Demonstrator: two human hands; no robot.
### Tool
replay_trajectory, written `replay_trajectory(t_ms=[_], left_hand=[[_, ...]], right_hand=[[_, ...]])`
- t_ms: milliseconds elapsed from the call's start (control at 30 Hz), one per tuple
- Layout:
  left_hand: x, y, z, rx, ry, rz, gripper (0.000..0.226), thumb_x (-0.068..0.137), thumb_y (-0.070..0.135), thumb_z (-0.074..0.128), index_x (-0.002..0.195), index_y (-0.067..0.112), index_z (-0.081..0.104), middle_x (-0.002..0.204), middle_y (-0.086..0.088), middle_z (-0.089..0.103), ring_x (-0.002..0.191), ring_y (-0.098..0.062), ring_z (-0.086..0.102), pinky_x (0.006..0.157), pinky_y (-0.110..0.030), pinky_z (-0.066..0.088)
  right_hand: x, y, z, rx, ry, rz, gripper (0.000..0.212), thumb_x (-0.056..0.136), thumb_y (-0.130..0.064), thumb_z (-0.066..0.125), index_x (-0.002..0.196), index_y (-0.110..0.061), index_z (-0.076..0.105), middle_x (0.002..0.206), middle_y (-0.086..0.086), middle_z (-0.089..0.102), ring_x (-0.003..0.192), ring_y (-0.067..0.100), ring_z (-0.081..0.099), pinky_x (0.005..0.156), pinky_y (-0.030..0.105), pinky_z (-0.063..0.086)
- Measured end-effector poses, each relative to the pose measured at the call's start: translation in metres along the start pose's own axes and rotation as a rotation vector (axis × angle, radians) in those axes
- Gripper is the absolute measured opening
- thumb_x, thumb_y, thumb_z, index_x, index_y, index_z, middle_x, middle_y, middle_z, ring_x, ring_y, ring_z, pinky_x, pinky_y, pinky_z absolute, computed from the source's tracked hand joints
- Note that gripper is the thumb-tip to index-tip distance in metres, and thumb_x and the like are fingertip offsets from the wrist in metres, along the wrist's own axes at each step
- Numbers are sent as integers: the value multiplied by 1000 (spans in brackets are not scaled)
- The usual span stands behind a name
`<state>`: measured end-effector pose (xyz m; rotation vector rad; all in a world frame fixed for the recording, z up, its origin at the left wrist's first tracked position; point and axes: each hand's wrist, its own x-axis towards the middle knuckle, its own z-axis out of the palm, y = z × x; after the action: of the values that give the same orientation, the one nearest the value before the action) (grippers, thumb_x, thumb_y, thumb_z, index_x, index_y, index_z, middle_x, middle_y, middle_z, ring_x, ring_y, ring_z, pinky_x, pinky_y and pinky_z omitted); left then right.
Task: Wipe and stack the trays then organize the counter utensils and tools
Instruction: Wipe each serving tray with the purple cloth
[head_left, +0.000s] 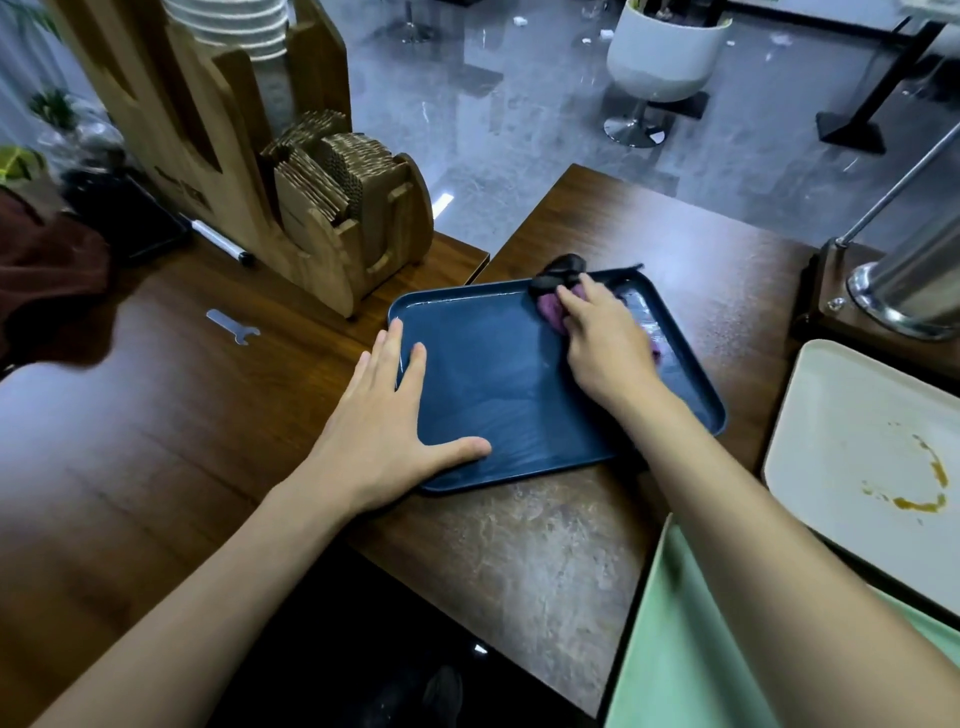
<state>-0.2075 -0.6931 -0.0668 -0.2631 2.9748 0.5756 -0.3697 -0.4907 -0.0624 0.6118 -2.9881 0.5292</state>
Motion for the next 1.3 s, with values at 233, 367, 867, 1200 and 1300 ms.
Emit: replay_trajectory(t_ms=[233, 367, 867, 1200, 1300], left_hand=[[3, -1, 2, 5, 34, 38, 134, 64, 104, 28, 164, 18, 0, 168, -2, -25, 154, -15, -21, 125, -34, -7], [3, -3, 3, -4, 41, 34, 131, 66, 102, 29, 164, 21, 0, 168, 0, -24, 155, -13, -19, 126, -35, -4], [3, 4, -3, 137, 21, -5, 126, 72, 101, 18, 164, 15, 4, 170, -3, -16, 155, -17, -20, 125, -38, -2], [32, 27, 10, 349, 13, 89, 113, 66, 102, -7, 161, 40, -7, 171, -1, -6, 157, -23, -9, 126, -52, -6], [33, 28, 11, 363, 21, 82, 113, 66, 102, -10, 160, 40, -8, 171, -2, -7, 157, -24, -9, 126, -52, -6]], right_hand=[[-1, -92, 29, 17, -144, -339, 56, 101, -14, 45, 155, -19, 35, 165, 7, 24, 150, 26, 21, 120, 37, 19], [0, -83, 30, -9, -124, -377, 54, 101, -15, 46, 154, -19, 38, 158, 6, 35, 141, 28, 35, 114, 37, 31], [15, 55, -21, 6, -98, -32, 46, 105, -35, 46, 150, -25, 45, 161, 4, 33, 142, 29, 37, 109, 35, 33], [-9, 43, -28, -22, -169, -21, 68, 99, -58, 44, 155, -20, 37, 161, 7, 30, 144, 30, 30, 116, 36, 25], [-58, 35, -29, -20, -205, -30, 89, 88, -77, 32, 156, -19, 34, 163, 9, 25, 148, 29, 24, 122, 39, 19]])
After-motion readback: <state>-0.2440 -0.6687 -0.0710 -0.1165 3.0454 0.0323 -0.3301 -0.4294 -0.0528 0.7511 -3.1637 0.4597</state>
